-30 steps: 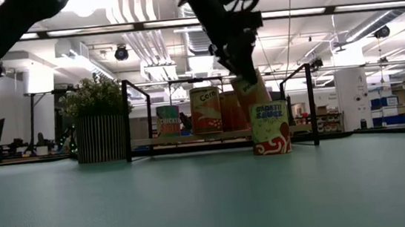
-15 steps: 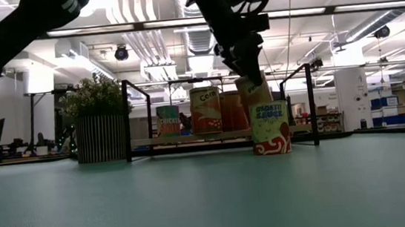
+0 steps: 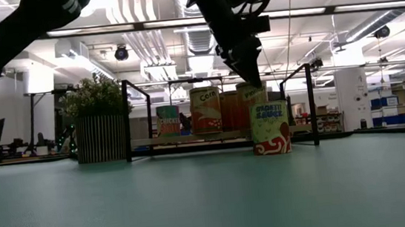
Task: Pick and place cans onto a shelf
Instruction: Put the canned pineapple on the shelf
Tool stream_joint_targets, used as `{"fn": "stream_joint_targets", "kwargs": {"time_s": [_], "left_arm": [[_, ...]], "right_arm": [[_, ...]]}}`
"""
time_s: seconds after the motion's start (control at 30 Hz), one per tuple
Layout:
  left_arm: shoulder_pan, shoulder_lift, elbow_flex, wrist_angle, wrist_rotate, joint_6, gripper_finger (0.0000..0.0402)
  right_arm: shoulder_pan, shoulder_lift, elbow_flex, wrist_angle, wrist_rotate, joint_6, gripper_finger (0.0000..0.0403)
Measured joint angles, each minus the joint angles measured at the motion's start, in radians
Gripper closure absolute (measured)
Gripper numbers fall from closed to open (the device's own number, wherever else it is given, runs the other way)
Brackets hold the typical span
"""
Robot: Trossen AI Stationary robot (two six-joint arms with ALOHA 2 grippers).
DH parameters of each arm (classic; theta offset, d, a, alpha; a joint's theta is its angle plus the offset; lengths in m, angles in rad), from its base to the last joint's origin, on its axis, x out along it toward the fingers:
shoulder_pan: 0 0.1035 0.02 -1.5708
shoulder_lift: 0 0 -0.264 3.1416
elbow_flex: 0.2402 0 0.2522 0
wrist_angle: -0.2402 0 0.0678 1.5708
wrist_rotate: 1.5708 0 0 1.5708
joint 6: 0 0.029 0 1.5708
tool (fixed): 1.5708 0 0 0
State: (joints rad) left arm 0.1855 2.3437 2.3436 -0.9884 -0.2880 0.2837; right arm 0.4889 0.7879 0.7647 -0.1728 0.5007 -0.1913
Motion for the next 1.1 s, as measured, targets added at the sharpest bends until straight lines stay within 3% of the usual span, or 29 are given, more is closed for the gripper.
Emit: {"fn": "stream_joint_targets", "kwargs": {"time_s": [0.3, 0.63, 0.73, 0.83, 1.1], "left_arm": [[-0.060, -0.083, 0.000, -0.034, -0.121, -0.026, 0.0049], [-0.262, -0.229, -0.061, -0.159, -0.295, -0.082, 0.0049], [-0.319, -0.321, -0.187, -0.130, -0.308, -0.109, 0.0049], [-0.365, -0.443, -0.400, -0.015, -0.361, -0.150, 0.0049], [-0.477, -0.770, -0.974, 0.575, -0.458, -0.133, 0.0049]], "right_arm": [[0.000, 0.000, 0.000, -0.007, 0.000, 0.001, 0.0394], [0.000, 0.004, 0.000, -0.010, 0.002, 0.022, 0.0394], [0.000, 0.017, 0.000, -0.009, 0.046, 0.039, 0.0394], [-0.002, 0.033, 0.000, -0.007, 0.114, 0.049, 0.0394], [-0.061, 0.100, 0.052, -0.033, 0.207, 0.168, 0.0394]]}}
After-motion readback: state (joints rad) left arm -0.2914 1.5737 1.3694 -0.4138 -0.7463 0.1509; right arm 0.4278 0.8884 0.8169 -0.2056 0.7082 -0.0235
